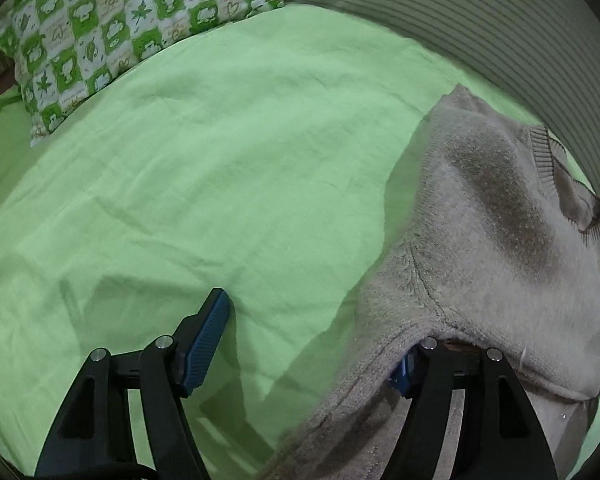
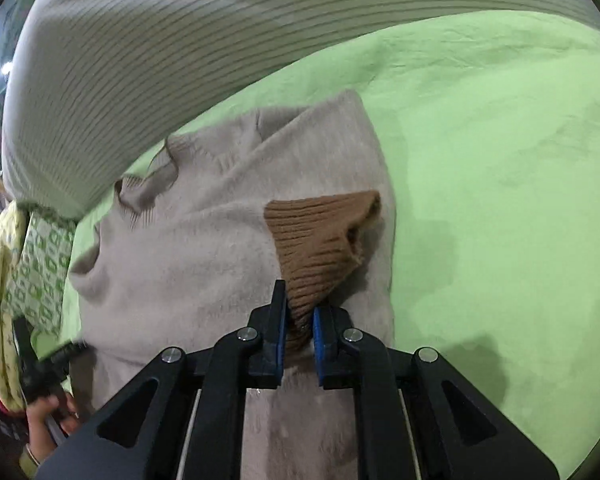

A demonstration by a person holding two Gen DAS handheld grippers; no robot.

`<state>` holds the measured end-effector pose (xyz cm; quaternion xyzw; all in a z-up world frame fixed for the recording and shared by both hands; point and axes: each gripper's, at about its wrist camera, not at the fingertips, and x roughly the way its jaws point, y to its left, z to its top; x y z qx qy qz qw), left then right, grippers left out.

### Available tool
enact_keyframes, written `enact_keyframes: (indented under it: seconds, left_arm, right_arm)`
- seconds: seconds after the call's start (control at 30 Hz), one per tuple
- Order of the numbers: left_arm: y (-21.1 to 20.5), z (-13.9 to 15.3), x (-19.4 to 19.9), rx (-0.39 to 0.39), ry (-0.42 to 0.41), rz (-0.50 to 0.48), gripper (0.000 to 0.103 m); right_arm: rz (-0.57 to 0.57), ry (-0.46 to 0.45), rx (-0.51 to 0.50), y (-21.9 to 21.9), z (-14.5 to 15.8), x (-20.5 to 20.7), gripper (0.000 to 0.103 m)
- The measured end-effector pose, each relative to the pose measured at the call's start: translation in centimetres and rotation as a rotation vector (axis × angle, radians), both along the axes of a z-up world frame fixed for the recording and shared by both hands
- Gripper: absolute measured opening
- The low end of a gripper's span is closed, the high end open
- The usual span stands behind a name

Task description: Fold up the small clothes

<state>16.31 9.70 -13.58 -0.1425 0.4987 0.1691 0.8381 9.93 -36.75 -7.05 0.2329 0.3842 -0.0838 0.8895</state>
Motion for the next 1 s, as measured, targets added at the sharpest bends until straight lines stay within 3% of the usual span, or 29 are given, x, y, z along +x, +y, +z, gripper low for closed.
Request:
enact_keyframes:
  seconds: [0.1, 0.23, 0.3, 0.4, 0.5, 0.57, 0.67, 0.87, 0.9, 1.0]
  left_arm:
    - [0.4, -0.1, -0.4, -0.026, -0.014, -0.012, 0.072]
    - [0.9, -0.2, -0.7, -0.053, -0.023, -0.03, 0.074]
    - [1.2, -0.3, -0.8, -0.067, -0.024, -0.039, 0.075]
    - [1.6, -0.2, -0.7, -0.075, -0.017, -0.062, 0.075]
    - [2.1, 0.3, -1.3, -0.083, 0.006, -0.099, 0.075]
    - [2.1, 0.8, -2.3, -0.1, 0.011, -0.129, 0.074]
    - [1.3, 2.0, -4.2, -0.072, -0.008, -0.164, 0.074]
    - [-1.0, 2.8, -4.5, 0.017, -0.005, -0.183, 0.074]
    - [-1.0, 3.1, -4.6, -0.007, -0.019, -0.17, 0.074]
    - [-1.8, 5.4, -5.1, -0.146, -0.132, -0.185, 0.074]
  right_arm:
    - [-0.005, -0.017, 0.007, -0.7, 0.2, -0.9, 0.012]
    - [0.037, 0.017, -0.067, 0.8, 0.1, -0.1, 0.012]
    - [0.012, 0.041, -0.056, 0.3, -0.4, -0.5, 0.013]
    - [-0.004, 0.058, -0.006, 0.2, -0.2, -1.1, 0.018]
    - [-0.08, 0.062, -0.068, 1.2, 1.7, -2.6, 0.031]
    - [-0.074, -0.005, -0.101, 2.6, 3.8, -3.4, 0.041]
    - [0.069, -0.1, -0.106, 6.2, 6.8, -1.3, 0.044]
    - [0.47, -0.085, 0.034, 15.3, 7.0, 10.8, 0.044]
    - [0.538, -0.053, 0.063, 17.3, 6.1, 13.6, 0.044]
    - [0.605, -0.009, 0.072, 21.2, 4.2, 19.2, 0.044]
